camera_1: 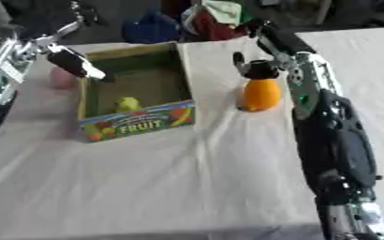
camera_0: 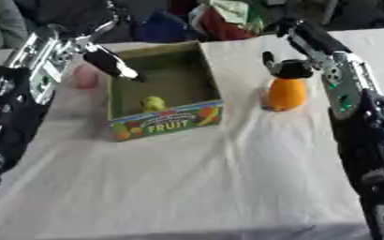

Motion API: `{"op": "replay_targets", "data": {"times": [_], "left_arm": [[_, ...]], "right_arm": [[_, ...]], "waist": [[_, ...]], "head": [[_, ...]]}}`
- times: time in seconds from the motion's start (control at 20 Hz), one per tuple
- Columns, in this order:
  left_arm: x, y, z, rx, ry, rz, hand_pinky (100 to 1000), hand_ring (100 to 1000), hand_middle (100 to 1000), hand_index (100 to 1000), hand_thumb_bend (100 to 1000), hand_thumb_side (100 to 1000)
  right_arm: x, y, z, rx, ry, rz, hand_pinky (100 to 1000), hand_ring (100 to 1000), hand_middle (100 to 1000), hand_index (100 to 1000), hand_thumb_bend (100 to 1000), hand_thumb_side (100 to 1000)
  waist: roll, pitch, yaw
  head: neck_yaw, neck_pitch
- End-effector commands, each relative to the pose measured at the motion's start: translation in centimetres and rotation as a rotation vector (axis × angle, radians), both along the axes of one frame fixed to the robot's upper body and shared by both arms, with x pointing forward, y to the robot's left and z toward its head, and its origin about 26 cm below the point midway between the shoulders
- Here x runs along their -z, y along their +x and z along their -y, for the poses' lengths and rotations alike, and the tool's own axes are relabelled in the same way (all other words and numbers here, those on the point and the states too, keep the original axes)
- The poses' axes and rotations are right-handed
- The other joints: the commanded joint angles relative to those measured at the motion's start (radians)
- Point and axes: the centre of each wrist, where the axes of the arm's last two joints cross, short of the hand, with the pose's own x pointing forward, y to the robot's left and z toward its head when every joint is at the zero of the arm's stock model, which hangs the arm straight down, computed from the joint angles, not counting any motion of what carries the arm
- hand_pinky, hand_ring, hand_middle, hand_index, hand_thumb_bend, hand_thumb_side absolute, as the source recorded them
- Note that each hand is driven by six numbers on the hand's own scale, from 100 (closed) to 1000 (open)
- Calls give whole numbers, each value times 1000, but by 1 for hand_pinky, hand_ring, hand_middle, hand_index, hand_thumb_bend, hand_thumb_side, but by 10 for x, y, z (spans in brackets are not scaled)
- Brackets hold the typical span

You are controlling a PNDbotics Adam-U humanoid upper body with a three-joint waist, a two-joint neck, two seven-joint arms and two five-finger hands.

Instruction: Pick up objects on the table and place them in the box.

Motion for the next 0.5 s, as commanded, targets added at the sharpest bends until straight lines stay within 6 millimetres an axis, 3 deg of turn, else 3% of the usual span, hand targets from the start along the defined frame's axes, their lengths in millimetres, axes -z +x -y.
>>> {"op": "replay_targets", "data": {"times": [0.05,0.5], "left_arm": [[-19,-3,-30,-115,-3,63,713,679,689,802,788,562],[13,7,-87,-331,23,-1,699,655,666,785,637,477]], "right_arm": [[-17,1,4,6,3,45,755,800,813,876,100,242],[-19,1,4,6,5,47,755,800,812,876,100,246]], "waist": [[-1,-18,1],[-1,-13,-3]], "head": [[-4,6],[-9,6]]}}
